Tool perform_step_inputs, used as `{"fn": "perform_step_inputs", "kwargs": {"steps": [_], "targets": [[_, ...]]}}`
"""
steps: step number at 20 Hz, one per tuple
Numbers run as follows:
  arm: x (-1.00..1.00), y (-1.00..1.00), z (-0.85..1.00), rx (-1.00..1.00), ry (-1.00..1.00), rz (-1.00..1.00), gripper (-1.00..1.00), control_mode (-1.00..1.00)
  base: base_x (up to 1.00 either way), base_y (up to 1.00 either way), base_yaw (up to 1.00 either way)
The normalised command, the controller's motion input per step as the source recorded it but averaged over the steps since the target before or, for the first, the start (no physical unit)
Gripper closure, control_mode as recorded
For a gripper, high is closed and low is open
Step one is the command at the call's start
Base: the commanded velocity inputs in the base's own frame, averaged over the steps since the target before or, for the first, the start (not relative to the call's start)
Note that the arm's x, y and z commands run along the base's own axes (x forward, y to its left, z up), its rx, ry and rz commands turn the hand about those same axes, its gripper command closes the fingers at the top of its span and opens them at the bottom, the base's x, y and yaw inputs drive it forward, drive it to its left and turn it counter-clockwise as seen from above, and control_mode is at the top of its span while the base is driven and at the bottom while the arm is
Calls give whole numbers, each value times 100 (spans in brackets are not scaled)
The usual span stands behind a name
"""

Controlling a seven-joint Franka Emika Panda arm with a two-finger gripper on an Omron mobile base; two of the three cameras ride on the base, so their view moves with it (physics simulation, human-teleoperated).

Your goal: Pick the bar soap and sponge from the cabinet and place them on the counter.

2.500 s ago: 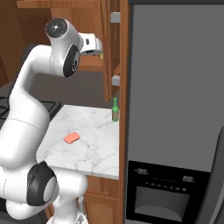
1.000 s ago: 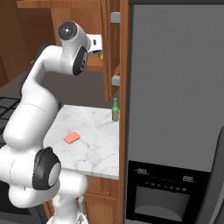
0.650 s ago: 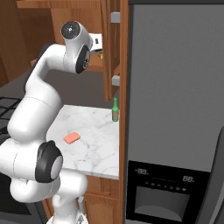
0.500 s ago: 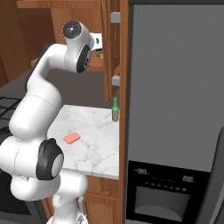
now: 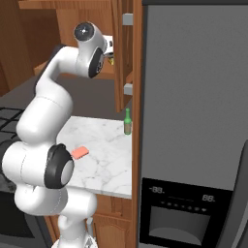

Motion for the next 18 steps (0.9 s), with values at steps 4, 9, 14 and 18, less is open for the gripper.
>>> {"fn": "perform_step_inputs", "kwargs": {"steps": [4, 9, 14, 18], "targets": [[17, -6, 0, 0, 0, 0, -100, -100, 0, 0, 0], [2, -8, -4, 0, 1, 0, -100, -100, 0, 0, 0], [0, 0, -14, 0, 3, 0, -100, -100, 0, 0, 0], [0, 0, -16, 0, 4, 0, -100, -100, 0, 0, 0]]}}
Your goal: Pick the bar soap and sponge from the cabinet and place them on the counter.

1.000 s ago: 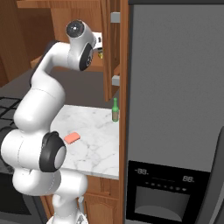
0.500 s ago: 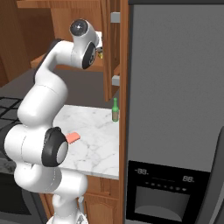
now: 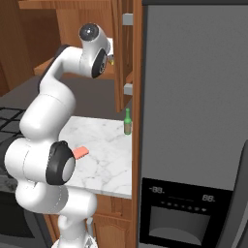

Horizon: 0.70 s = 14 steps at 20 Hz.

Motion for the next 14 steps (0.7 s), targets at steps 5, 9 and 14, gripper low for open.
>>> {"fn": "perform_step_inputs", "kwargs": {"steps": [5, 9, 14], "targets": [[4, 0, -4, 0, 1, 0, -100, -100, 0, 0, 0], [9, 0, 0, 0, 0, 0, -100, -100, 0, 0, 0], [9, 0, 0, 0, 0, 0, -100, -100, 0, 0, 0]]}}
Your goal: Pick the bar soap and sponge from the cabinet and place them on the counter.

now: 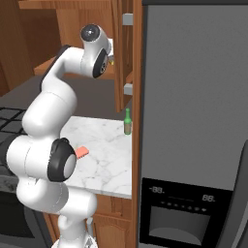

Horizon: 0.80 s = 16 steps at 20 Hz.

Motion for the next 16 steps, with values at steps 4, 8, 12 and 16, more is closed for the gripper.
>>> {"fn": "perform_step_inputs", "kwargs": {"steps": [4, 8, 12, 16], "targets": [[13, 0, 0, 0, 0, 0, -100, -100, 0, 0, 0], [17, 0, 0, 0, 0, 0, -100, -100, 0, 0, 0], [24, 0, 0, 0, 0, 0, -100, -100, 0, 0, 0], [25, 0, 0, 0, 0, 0, -100, -100, 0, 0, 0]]}}
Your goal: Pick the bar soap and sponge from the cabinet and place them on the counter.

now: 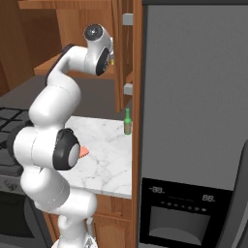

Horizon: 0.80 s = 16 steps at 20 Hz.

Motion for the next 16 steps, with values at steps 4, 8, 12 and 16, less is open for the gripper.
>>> {"fn": "perform_step_inputs", "kwargs": {"steps": [4, 8, 12, 16], "targets": [[24, 0, 0, 0, 0, 0, -100, -100, 0, 0, 0], [19, 0, 0, 0, 0, 0, -100, -100, 0, 0, 0], [9, 0, -6, 0, 3, 0, -100, -100, 0, 0, 0], [8, 0, -15, 0, 7, 0, -100, -100, 0, 0, 0]]}}
